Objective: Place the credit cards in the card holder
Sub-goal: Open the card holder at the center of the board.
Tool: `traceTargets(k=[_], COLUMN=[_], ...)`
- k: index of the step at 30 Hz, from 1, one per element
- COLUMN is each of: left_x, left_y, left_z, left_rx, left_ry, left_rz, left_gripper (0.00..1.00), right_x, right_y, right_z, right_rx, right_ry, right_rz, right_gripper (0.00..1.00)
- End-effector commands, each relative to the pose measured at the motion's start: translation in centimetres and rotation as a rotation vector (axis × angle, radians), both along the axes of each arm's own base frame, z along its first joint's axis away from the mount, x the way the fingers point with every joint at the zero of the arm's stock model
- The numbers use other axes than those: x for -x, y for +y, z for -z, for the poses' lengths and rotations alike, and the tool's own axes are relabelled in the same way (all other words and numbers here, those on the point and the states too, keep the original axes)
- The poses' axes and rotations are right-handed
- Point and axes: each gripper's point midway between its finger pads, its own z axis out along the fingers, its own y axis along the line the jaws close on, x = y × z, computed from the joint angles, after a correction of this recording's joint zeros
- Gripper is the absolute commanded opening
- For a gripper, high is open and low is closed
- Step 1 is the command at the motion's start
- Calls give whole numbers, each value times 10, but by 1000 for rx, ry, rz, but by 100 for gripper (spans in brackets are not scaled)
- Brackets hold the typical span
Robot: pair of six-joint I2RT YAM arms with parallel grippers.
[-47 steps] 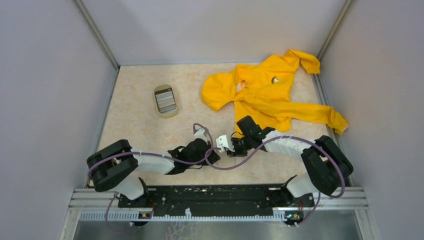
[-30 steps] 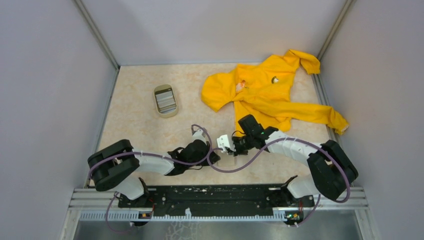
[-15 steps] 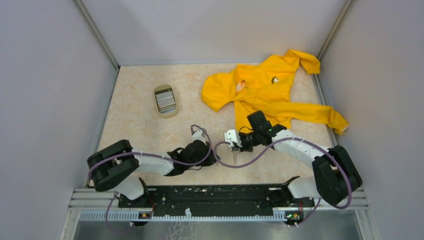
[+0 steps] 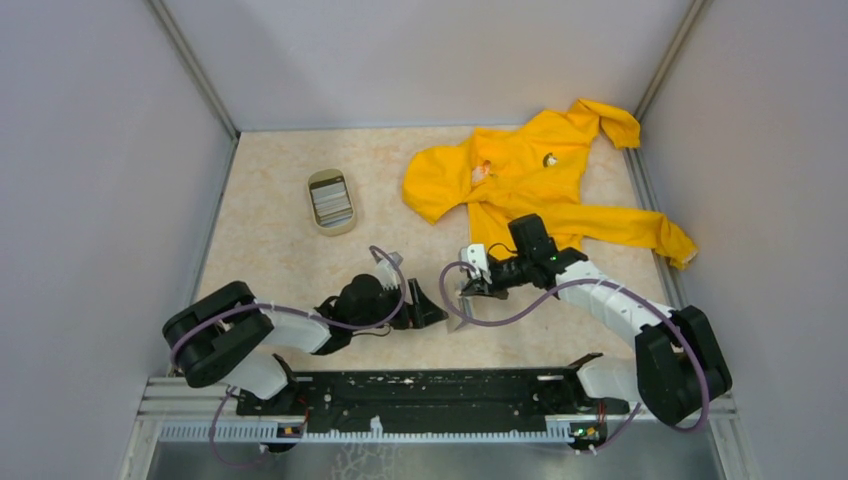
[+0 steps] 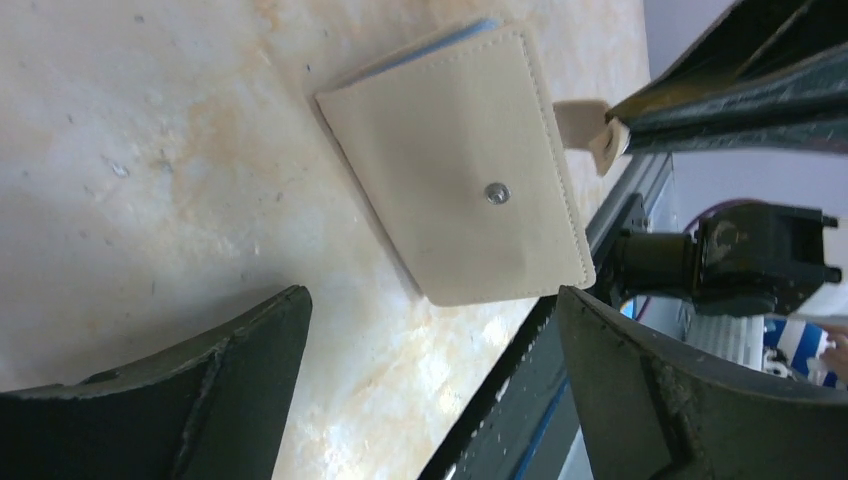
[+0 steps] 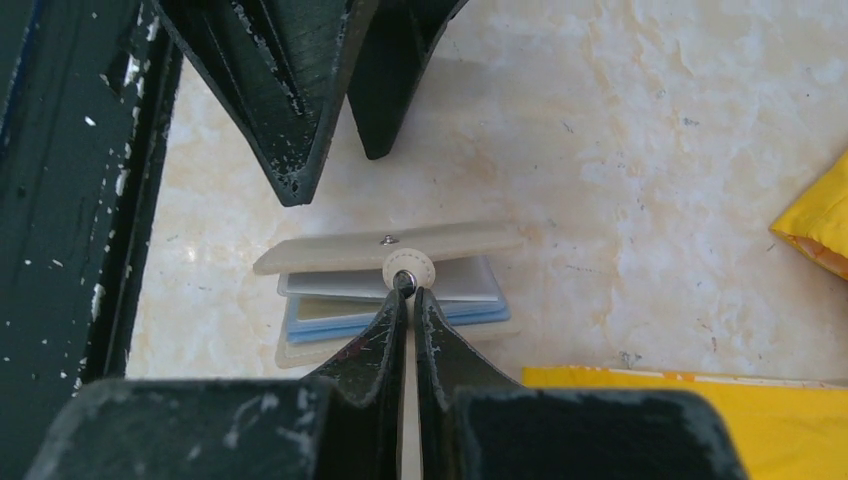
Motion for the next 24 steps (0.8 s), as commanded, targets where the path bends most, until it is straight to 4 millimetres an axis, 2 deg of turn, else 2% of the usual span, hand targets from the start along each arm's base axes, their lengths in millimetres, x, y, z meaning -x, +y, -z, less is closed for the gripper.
traceTargets(k=[1, 6, 12, 16, 19, 24], left_x=[14, 16, 14, 5, -1, -10], left_y=[0, 2, 0, 5, 14, 27], left_z=[-16, -22, -20, -2, 15, 25], left_rx=[70, 83, 73, -35, -137, -227], left_ry=[-64, -87, -79, -35, -1, -16], left_rz=[88, 95, 91, 44, -2, -53], left_gripper=[98, 99, 99, 98, 94, 87], right_x=[3, 1, 0, -1, -1, -3], right_y=[11, 11, 10, 10, 9, 6], right_z=[-32, -30, -29, -31, -31, -30], right_rx=[-129, -126, -120, -127, -128, -122], right_ry=[-5, 6, 10, 10, 8, 4], right_rz=[-34, -17, -10, -10, -7, 0], right_gripper=[0, 0, 0, 0, 0, 0])
